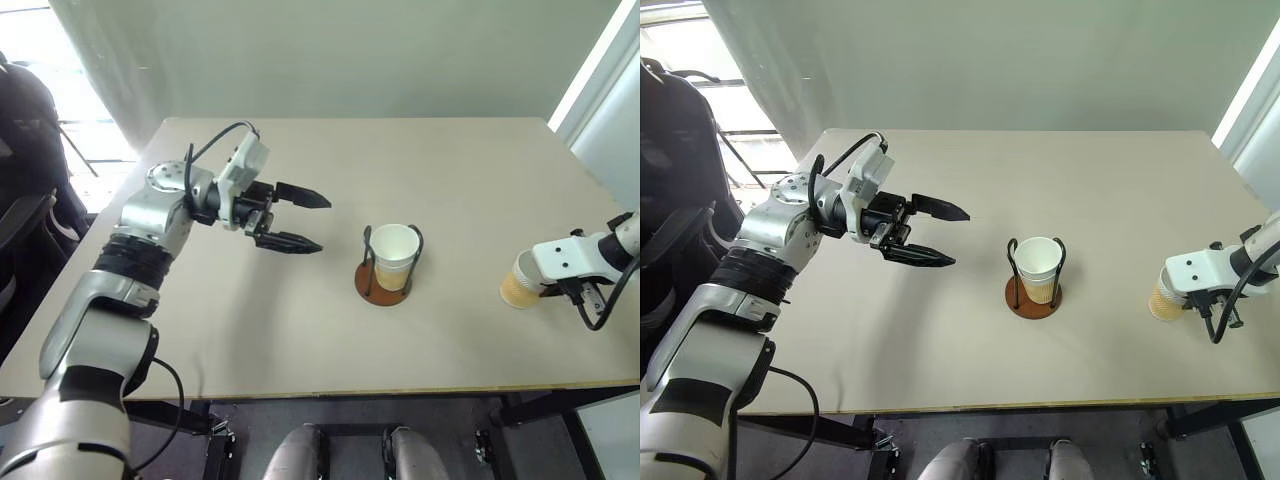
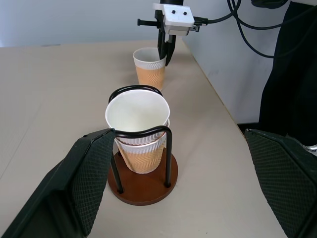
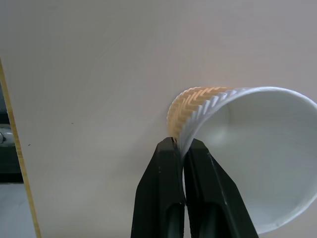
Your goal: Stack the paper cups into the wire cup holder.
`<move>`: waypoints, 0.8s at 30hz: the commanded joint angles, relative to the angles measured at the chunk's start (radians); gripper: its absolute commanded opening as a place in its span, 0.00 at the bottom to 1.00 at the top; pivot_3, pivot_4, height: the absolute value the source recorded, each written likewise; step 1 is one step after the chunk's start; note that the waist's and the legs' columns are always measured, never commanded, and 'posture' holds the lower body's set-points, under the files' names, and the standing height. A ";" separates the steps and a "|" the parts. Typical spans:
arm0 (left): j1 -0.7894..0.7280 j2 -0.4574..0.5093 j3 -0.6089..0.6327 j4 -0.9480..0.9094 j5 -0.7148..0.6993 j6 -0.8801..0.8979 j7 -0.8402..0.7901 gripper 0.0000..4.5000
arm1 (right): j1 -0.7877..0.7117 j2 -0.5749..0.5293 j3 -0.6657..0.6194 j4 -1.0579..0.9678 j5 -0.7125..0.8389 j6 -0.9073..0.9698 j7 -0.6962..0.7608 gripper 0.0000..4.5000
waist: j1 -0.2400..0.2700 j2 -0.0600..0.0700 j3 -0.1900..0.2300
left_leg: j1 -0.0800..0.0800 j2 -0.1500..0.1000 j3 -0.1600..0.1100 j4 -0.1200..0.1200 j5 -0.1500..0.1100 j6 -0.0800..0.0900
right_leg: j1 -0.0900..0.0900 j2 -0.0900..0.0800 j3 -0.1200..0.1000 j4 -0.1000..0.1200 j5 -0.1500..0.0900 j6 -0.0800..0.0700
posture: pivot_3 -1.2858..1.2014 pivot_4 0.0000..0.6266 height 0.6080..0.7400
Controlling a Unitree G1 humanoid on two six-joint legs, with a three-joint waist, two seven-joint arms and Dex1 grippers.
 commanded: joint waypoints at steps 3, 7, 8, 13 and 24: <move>-0.015 0.013 0.013 -0.019 0.005 -0.012 -0.032 1.00 | -0.028 -0.035 -0.010 -0.029 0.005 -0.009 0.009 0.00 | 0.000 0.000 0.000 | 0.000 0.000 0.000 0.000 0.000 0.000 | 0.000 0.000 0.000 0.000 0.000 0.000 | 0.52 0.24 1.00; -0.016 0.015 0.002 -0.005 0.014 -0.023 -0.032 1.00 | -0.056 -0.044 -0.008 -0.057 0.016 -0.010 0.009 0.00 | -0.001 0.000 0.000 | 0.000 0.000 0.000 0.000 0.000 0.000 | 0.000 0.000 0.000 0.000 0.000 0.000 | 0.52 0.24 1.00; -0.015 0.016 -0.001 -0.002 0.016 -0.026 -0.032 1.00 | -0.070 -0.045 -0.008 -0.063 0.011 -0.023 0.009 0.00 | -0.001 0.000 0.000 | 0.000 0.000 0.000 0.000 0.000 0.000 | 0.000 0.000 0.000 0.000 0.000 0.000 | 0.52 0.24 1.00; -0.014 0.017 -0.011 0.004 0.019 -0.036 -0.032 1.00 | -0.153 -0.025 0.008 -0.139 0.046 0.019 0.009 0.00 | -0.003 0.000 0.000 | 0.000 0.000 0.000 0.000 0.000 -0.001 | 0.000 0.000 0.000 0.000 0.000 -0.001 | 0.52 0.24 1.00; -0.021 0.004 -0.028 0.019 0.017 -0.050 -0.032 1.00 | -0.378 0.023 0.062 -0.246 0.118 0.129 0.009 0.00 | -0.003 0.000 0.000 | -0.001 0.000 -0.001 -0.001 0.000 0.000 | -0.001 0.000 -0.001 -0.002 -0.001 -0.003 | 0.52 0.24 1.00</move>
